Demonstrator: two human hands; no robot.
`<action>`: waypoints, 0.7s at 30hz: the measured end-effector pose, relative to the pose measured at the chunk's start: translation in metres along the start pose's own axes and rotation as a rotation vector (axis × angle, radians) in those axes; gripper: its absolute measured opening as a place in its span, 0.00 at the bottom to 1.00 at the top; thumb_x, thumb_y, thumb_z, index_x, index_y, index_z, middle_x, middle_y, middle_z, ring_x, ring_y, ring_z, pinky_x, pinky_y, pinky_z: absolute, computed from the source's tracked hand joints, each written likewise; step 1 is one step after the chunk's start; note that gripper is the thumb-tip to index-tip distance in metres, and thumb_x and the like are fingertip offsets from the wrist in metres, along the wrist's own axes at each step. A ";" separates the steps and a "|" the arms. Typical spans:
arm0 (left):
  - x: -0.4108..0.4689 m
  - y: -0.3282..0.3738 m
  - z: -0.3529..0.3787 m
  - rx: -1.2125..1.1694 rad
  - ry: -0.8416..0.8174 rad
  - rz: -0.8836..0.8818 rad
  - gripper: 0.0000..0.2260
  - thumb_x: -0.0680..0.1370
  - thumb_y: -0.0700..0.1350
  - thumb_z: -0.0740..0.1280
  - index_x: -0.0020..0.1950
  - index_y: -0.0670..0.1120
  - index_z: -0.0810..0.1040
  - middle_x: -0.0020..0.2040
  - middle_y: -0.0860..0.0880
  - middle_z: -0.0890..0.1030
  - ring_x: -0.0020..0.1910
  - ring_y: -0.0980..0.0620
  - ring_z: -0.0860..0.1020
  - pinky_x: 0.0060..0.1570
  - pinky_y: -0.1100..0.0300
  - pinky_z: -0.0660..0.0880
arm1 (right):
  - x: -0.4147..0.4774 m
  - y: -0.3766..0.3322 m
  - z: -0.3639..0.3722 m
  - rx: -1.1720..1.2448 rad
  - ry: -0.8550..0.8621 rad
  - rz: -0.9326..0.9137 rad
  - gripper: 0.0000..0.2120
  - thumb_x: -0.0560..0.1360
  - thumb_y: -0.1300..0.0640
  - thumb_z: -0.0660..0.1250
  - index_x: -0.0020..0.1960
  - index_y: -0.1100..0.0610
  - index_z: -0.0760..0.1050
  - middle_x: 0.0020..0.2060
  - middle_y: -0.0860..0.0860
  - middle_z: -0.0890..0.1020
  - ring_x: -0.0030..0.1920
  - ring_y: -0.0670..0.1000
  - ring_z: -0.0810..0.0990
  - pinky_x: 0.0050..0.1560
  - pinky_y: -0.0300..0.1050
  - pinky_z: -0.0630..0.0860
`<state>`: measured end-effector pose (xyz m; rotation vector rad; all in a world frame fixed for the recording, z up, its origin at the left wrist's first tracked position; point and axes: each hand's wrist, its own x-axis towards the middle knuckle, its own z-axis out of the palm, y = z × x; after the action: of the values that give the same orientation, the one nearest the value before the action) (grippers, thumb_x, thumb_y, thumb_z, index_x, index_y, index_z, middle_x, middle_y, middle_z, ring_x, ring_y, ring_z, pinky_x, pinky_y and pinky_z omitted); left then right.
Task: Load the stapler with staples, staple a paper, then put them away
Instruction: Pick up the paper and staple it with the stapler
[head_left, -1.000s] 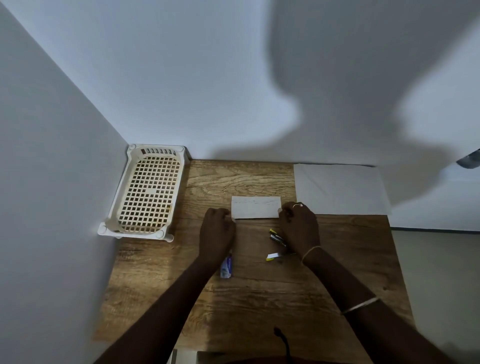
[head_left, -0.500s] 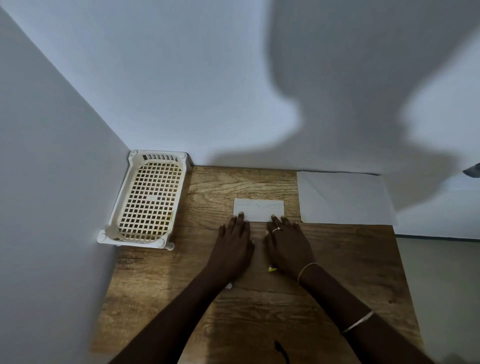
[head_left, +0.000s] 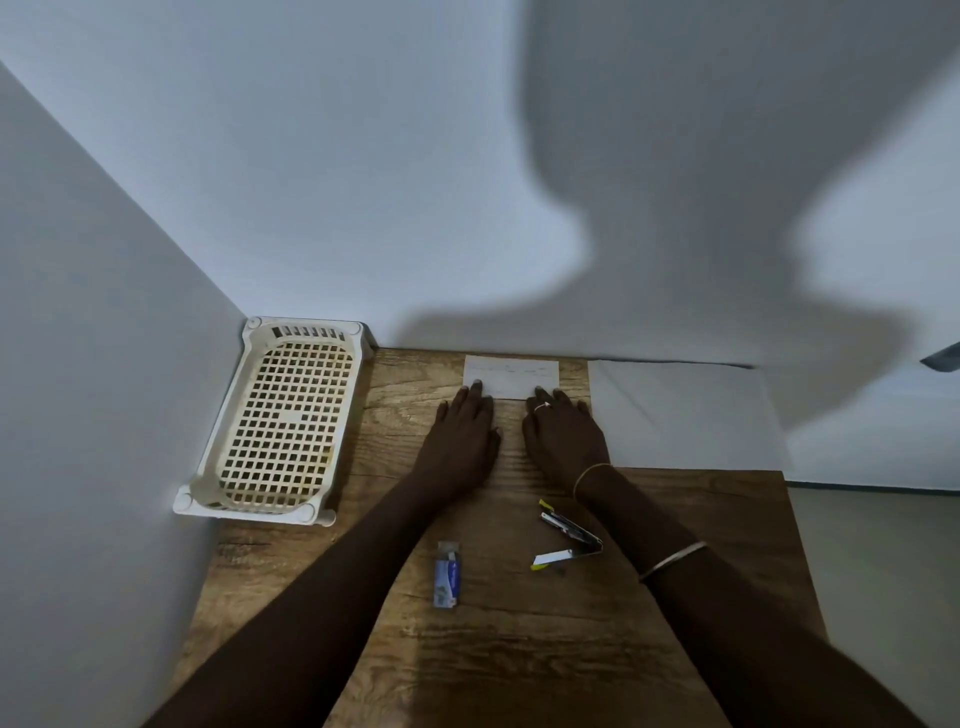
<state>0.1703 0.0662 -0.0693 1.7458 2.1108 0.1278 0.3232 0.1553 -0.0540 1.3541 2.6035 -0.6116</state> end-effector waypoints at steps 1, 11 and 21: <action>0.002 0.000 0.000 -0.002 0.003 0.000 0.27 0.86 0.51 0.55 0.82 0.40 0.55 0.84 0.39 0.50 0.83 0.40 0.51 0.80 0.43 0.50 | 0.002 0.000 -0.001 0.003 0.001 0.003 0.24 0.84 0.49 0.51 0.77 0.56 0.66 0.79 0.51 0.65 0.79 0.55 0.60 0.78 0.58 0.56; 0.009 -0.004 -0.005 -0.010 0.009 0.016 0.27 0.86 0.51 0.57 0.81 0.40 0.57 0.84 0.39 0.52 0.83 0.40 0.52 0.80 0.42 0.54 | 0.009 0.001 -0.004 0.010 0.003 0.010 0.24 0.84 0.48 0.50 0.77 0.55 0.65 0.79 0.51 0.64 0.80 0.54 0.58 0.79 0.59 0.57; -0.024 0.000 -0.021 -0.201 0.139 0.012 0.29 0.84 0.42 0.61 0.83 0.43 0.53 0.85 0.42 0.49 0.83 0.42 0.54 0.78 0.44 0.62 | -0.022 -0.010 -0.012 0.109 0.215 -0.051 0.22 0.84 0.52 0.56 0.75 0.58 0.69 0.75 0.54 0.70 0.77 0.55 0.65 0.78 0.54 0.60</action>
<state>0.1667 0.0470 -0.0442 1.6731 2.1011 0.4605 0.3284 0.1381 -0.0336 1.4640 2.8192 -0.6574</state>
